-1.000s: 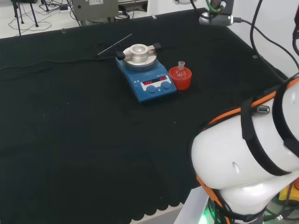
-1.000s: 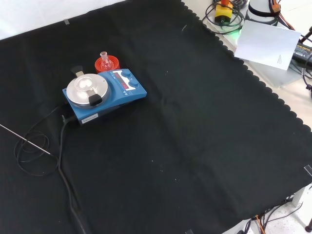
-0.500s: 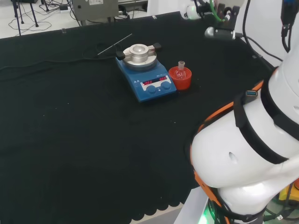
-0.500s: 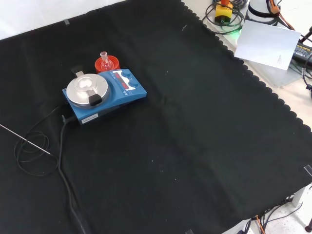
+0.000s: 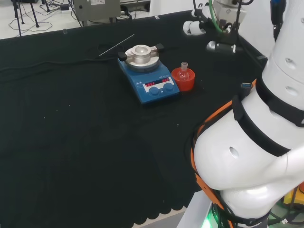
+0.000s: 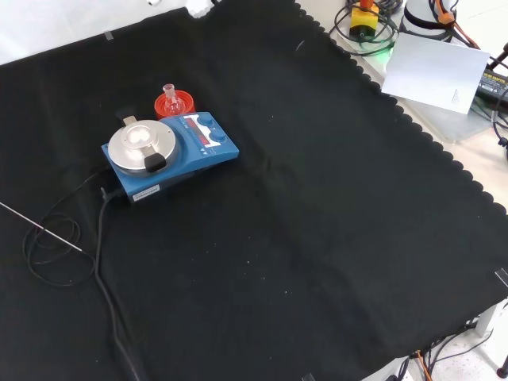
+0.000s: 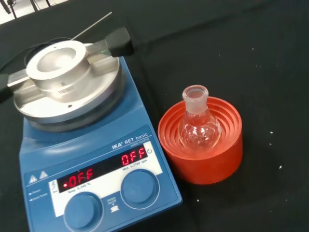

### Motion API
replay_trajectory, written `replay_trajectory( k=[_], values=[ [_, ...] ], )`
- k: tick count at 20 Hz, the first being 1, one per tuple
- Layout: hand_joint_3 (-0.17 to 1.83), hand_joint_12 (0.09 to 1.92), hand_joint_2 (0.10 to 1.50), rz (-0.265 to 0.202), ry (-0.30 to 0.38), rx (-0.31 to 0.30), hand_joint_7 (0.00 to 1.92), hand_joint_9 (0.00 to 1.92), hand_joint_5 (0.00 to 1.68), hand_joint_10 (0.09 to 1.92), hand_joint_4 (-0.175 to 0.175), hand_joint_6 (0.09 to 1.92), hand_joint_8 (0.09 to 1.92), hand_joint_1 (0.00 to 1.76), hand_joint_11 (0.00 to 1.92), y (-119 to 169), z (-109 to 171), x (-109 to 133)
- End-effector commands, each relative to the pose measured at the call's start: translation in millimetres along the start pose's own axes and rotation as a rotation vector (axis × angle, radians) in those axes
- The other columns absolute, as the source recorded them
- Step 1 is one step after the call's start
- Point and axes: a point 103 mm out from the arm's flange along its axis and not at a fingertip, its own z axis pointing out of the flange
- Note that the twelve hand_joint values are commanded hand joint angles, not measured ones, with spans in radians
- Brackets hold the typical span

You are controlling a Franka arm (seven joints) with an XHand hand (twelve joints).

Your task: Pick up the round-bottom flask.

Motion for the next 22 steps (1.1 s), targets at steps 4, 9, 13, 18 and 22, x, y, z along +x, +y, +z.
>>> replay_trajectory(
  k=[4, 9, 13, 18, 22],
  values=[
    [0.18, 1.08, 1.06, 0.029, 0.037, -0.04, 0.1, 0.21, 0.4, 0.71, -0.053, 0.09, 0.53, 0.61, 0.0, 32.0, 33.6, -9.7],
    [0.44, 1.14, 0.87, 0.041, 0.05, -0.03, 0.12, 0.25, 0.46, 0.72, -0.061, 0.09, 0.58, 0.74, 0.0, 44.8, 57.4, -9.4],
    [0.55, 1.17, 0.8, 0.051, 0.051, -0.01, 0.13, 0.27, 0.48, 0.72, -0.064, 0.09, 0.59, 0.77, 0.0, 53.8, 76.5, -9.1],
    [0.58, 1.19, 0.77, 0.06, 0.065, 0.009, 0.13, 0.28, 0.49, 0.73, -0.065, 0.09, 0.6, 0.78, 0.0, 63.0, 92.3, -10.9],
    [0.59, 1.2, 0.76, 0.068, 0.09, 0.011, 0.14, 0.28, 0.49, 0.73, -0.066, 0.09, 0.6, 0.78, 0.0, 69.1, 104.1, -12.9]
  ],
)
